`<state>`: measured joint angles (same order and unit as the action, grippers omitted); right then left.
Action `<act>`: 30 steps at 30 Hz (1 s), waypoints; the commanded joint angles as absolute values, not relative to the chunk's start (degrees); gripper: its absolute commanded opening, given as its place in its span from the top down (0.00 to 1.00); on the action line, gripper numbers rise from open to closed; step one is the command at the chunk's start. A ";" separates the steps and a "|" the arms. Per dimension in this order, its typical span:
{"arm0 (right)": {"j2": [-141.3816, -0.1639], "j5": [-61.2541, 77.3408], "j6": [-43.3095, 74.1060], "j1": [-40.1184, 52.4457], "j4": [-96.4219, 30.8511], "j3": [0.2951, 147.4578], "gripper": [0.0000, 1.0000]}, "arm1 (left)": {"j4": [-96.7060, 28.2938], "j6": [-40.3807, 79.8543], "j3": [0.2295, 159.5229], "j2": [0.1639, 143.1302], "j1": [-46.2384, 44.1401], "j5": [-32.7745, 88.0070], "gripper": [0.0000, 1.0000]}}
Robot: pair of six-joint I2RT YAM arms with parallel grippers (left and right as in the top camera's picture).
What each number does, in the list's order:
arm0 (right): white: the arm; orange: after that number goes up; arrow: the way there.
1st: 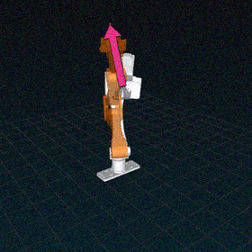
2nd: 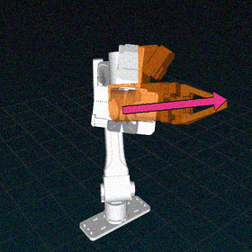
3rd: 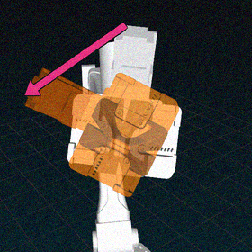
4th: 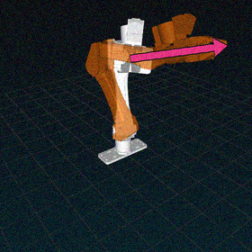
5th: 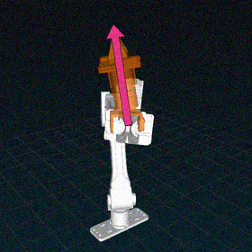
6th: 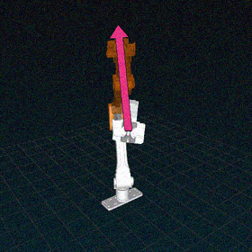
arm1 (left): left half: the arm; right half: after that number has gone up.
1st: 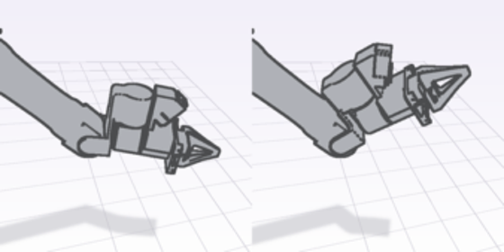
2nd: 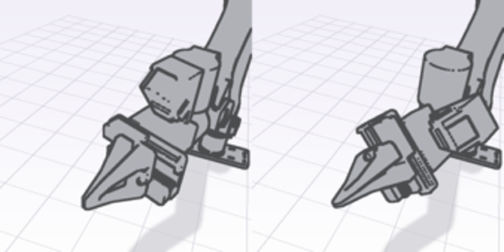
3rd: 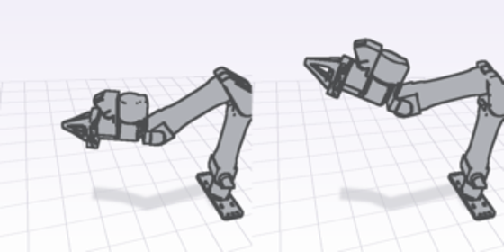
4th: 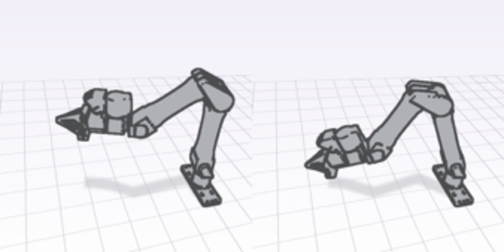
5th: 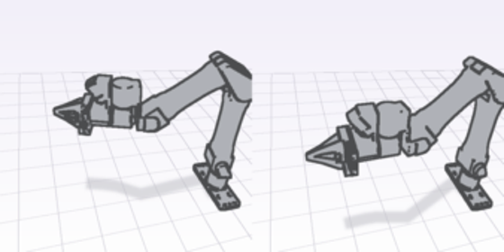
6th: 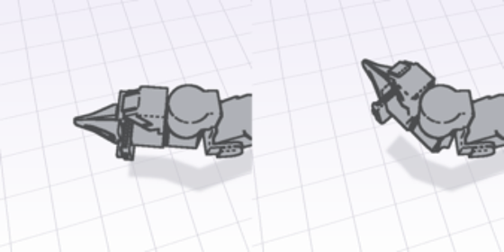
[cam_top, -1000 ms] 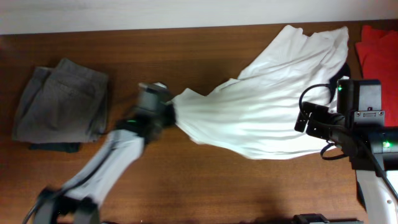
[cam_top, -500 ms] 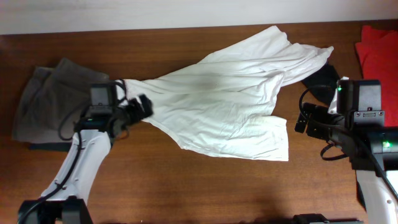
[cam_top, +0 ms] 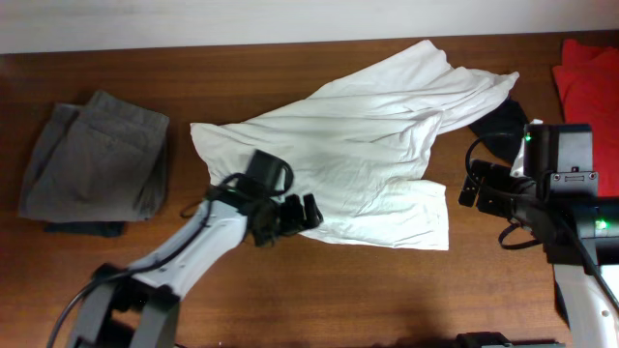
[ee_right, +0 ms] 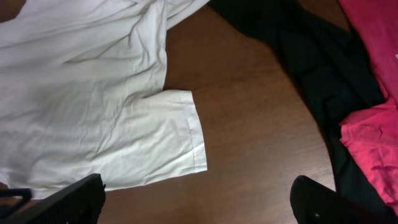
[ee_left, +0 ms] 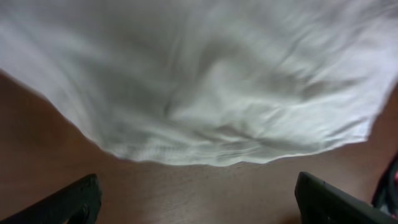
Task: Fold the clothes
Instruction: 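Regrasp the T-shirt hem corners with left and right grippers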
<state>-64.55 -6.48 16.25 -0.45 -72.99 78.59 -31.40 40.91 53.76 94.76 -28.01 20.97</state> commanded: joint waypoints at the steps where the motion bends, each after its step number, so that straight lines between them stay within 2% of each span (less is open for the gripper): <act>1: -64.10 -8.25 15.46 -0.93 -73.36 79.20 0.01 | -30.85 52.75 53.52 98.04 -30.81 19.27 0.01; 6: -64.12 -8.23 15.46 -0.93 -73.30 79.20 0.01 | -21.15 52.71 53.52 102.02 -34.50 19.00 0.01; 8: -64.12 -8.25 15.46 -0.93 -73.32 79.20 0.01 | -18.33 52.71 53.52 103.26 -35.05 17.96 0.06; 9: -64.12 -8.25 15.46 -0.93 -73.30 79.20 0.01 | -17.19 52.71 53.52 103.81 -35.11 17.41 0.18; 12: -64.12 -8.25 15.44 -0.93 -73.32 79.20 0.01 | -15.81 52.71 53.52 104.86 -35.07 17.10 0.63; 15: -64.12 -8.25 15.31 -0.93 -73.32 79.20 0.01 | -17.02 52.66 53.52 104.88 -35.05 17.15 0.97; 16: -64.12 -8.34 15.29 -0.93 -73.32 79.20 0.01 | -18.06 52.66 53.52 104.79 -35.05 17.37 0.99; 21: -64.12 -9.76 15.29 -0.95 -73.32 79.18 0.01 | -28.67 46.15 53.54 102.45 -33.36 18.17 1.00; 25: -64.62 -9.74 15.31 -0.95 -73.32 79.18 0.01 | -40.03 37.28 53.54 95.74 -27.27 17.37 1.00; 30: -67.05 -9.67 15.31 -0.93 -73.56 79.18 0.01 | -53.93 32.42 53.52 85.41 -16.34 3.86 1.00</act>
<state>-65.43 -8.27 15.64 -0.45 -73.32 78.59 -50.72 38.35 53.78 92.01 -21.71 14.31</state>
